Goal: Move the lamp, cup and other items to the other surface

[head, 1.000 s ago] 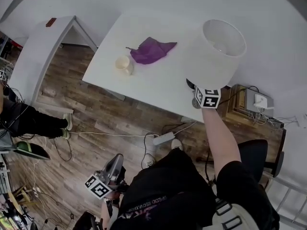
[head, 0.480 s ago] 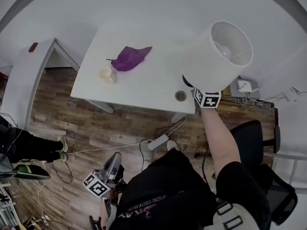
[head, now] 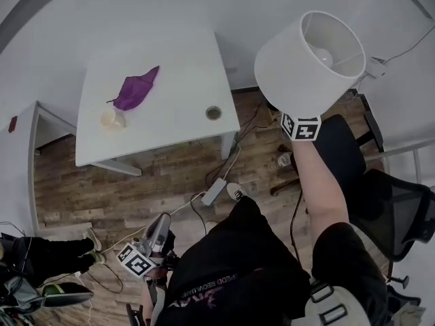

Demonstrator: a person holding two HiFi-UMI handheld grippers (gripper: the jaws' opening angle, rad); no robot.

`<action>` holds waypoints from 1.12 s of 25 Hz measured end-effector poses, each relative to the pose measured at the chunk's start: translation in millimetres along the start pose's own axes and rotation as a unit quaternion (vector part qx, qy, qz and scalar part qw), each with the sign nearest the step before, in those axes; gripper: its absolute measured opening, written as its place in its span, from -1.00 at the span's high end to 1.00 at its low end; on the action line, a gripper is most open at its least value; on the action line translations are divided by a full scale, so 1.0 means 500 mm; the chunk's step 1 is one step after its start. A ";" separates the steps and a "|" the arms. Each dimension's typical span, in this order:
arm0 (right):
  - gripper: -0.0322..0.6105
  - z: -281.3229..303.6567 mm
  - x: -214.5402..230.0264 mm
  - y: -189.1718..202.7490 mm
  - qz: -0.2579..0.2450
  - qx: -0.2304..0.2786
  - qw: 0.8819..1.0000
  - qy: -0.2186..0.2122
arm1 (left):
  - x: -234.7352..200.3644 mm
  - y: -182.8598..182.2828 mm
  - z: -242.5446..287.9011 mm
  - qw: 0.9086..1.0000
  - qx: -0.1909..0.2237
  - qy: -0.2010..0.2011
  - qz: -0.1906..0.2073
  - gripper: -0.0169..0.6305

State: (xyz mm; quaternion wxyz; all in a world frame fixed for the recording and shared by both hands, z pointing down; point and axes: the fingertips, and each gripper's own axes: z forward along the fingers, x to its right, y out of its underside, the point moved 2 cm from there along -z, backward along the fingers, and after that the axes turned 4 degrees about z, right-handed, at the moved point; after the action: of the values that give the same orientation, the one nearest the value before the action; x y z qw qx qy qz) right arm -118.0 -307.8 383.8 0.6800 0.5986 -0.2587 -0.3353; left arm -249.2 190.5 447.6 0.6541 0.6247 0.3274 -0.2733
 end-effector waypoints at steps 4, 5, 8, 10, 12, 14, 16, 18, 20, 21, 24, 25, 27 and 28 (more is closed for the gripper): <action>0.47 -0.112 0.077 0.003 -0.005 -0.005 0.999 0.050 | 0.017 0.034 0.023 0.998 -0.046 0.041 -0.004 0.97; 0.47 -0.139 0.096 0.002 -0.005 -0.004 0.998 0.063 | 0.022 0.043 0.030 0.997 -0.056 0.050 -0.005 0.97; 0.47 -0.209 0.157 0.015 0.006 -0.006 0.996 0.091 | 0.039 0.065 0.050 0.994 -0.078 0.074 -0.006 0.97; 0.47 -0.247 0.198 0.023 0.009 -0.008 0.994 0.108 | 0.051 0.077 0.062 0.993 -0.088 0.084 -0.006 0.97; 0.47 -0.284 0.243 0.028 0.010 -0.010 0.992 0.128 | 0.063 0.086 0.076 0.991 -0.095 0.093 -0.004 0.97; 0.47 -0.319 0.290 0.030 0.011 -0.009 0.989 0.146 | 0.078 0.096 0.094 0.990 -0.099 0.098 0.000 0.97; 0.47 -0.350 0.337 0.031 0.017 -0.005 0.987 0.162 | 0.092 0.110 0.115 0.990 -0.102 0.099 0.000 0.97; 0.47 -0.377 0.385 0.039 0.025 -0.002 0.984 0.175 | 0.106 0.130 0.142 0.989 -0.108 0.099 -0.003 0.97; 0.47 -0.399 0.434 0.052 0.033 -0.001 0.982 0.185 | 0.125 0.156 0.179 0.988 -0.118 0.102 -0.006 0.97; 0.47 -0.408 0.459 0.061 0.037 -0.002 0.981 0.189 | 0.136 0.171 0.201 0.987 -0.125 0.105 -0.007 0.97; 0.47 -0.438 0.539 0.100 0.046 -0.009 0.979 0.198 | 0.177 0.226 0.270 0.982 -0.153 0.112 -0.011 0.97; 0.47 -0.449 0.566 0.115 0.049 -0.012 0.978 0.200 | 0.191 0.245 0.292 0.980 -0.162 0.113 -0.011 0.97; 0.47 -0.472 0.619 0.143 0.054 -0.016 0.977 0.206 | 0.216 0.282 0.336 0.977 -0.179 0.113 -0.010 0.97; 0.47 -0.484 0.645 0.154 0.054 -0.016 0.976 0.211 | 0.229 0.301 0.359 0.976 -0.187 0.114 -0.010 0.97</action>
State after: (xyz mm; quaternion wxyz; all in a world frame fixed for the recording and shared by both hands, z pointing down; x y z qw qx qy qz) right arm 282.3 -395.4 407.6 0.7459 0.6299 -0.1355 -0.1686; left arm -45.5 28.3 456.5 0.7150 0.5151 0.4514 -0.1406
